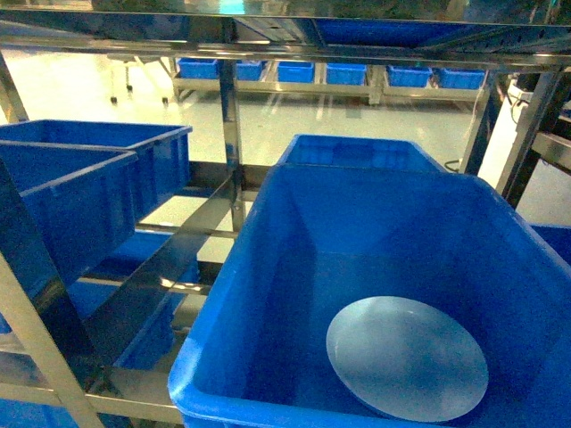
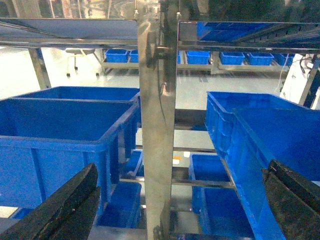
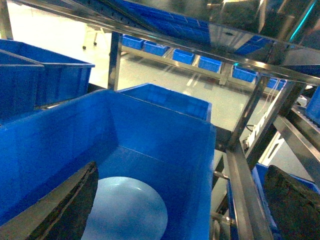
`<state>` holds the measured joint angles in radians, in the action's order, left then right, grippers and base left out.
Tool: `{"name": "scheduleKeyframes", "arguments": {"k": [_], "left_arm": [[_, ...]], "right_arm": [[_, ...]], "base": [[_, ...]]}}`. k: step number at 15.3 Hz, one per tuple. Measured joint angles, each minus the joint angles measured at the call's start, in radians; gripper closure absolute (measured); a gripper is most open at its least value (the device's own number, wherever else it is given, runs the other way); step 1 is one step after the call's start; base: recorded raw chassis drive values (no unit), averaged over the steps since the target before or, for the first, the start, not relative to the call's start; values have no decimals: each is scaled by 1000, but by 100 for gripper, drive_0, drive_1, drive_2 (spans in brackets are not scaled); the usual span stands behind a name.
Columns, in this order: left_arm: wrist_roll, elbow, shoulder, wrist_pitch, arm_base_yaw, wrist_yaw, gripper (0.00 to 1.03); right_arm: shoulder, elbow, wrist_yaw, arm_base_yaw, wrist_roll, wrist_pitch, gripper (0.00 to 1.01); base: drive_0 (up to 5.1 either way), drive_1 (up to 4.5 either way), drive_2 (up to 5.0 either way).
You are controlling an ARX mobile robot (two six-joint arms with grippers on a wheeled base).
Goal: Place blue tray on left shelf second layer neatly
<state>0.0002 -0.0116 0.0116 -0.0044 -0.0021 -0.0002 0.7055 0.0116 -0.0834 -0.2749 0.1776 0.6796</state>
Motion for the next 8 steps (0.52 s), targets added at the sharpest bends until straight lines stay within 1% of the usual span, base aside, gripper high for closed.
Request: {"name": "scheduleKeyframes", "arguments": {"k": [1,2,3,4,6,7,8], "left_arm": [[0,0,0,0,0,0,5],[0,0,0,0,0,0,5],[0,0,0,0,0,0,5],[0,0,0,0,0,0,5],[0,0,0,0,0,0,5],[0,0,0,0,0,0,5],[0,0,0,0,0,-1,5]], "right_arm": [[-151,0,-16,-1,2,-142,3],[-316,0,-22,2,2,-297,3],[-423,0,-21,16,2,-391,3],[-461,0,-32,16,0,-416,3],[-459,0,-32,14,0,-420,3],[-459,0,-89,0,-29,-423,8],[-477,0,-149,9,-82,-461,19]], "base": [[0,0,0],[0,0,0],[0,0,0],[0,0,0],[0,0,0],[0,0,0],[0,0,0]]}}
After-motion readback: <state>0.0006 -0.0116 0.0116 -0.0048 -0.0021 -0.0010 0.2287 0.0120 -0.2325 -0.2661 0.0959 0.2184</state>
